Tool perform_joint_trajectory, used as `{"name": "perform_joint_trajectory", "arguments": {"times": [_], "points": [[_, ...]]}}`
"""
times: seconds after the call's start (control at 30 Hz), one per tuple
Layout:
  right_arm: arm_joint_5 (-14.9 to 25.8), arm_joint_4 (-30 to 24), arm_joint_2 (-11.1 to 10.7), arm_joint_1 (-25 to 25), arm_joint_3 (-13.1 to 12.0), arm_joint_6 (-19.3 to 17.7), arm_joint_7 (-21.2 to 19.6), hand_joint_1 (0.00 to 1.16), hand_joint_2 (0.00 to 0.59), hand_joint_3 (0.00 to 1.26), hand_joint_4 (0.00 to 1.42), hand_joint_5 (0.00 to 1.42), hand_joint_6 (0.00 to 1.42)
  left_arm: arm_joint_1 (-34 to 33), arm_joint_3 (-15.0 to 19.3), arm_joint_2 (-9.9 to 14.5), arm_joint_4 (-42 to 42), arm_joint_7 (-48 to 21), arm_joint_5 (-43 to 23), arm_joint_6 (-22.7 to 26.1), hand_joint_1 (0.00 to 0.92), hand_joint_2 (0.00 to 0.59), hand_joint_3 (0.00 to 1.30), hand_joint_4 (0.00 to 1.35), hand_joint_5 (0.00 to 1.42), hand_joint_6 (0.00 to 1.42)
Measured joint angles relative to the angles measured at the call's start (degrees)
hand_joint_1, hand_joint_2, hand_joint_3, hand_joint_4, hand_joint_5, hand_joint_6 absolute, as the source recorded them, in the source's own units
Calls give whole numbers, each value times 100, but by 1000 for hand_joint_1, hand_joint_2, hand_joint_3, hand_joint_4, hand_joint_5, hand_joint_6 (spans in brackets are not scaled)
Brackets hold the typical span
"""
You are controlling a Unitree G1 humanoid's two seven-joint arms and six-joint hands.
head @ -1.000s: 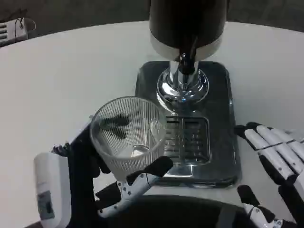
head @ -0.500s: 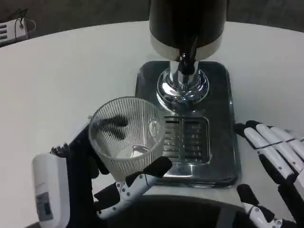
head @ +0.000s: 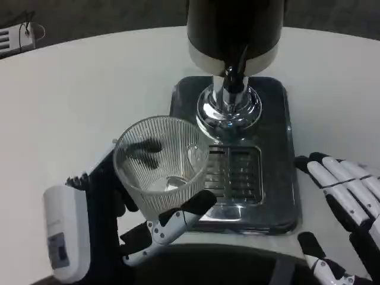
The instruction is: Grasp the cup under the faucet to collect the drink, then remove the cup.
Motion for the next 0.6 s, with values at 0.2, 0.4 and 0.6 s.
{"name": "perform_joint_trajectory", "arguments": {"times": [0.2,0.4,0.6], "points": [[0,-10,-4,24,-44,20,37,252,517,127,119,184,235,-372,103,2,403,78,3,-2,725,25,1020,1176,1166,1270],[9,-7,-23,53,-155,21,43,252,517,127,119,184,235,-790,219,-9,876,244,50,81,725,25,1020,1176,1166,1270],[28,27,-39,83,-240,18,40,252,517,127,119,184,235,-1337,204,-1,1566,426,66,158,725,25,1020,1171,1166,1270]]}}
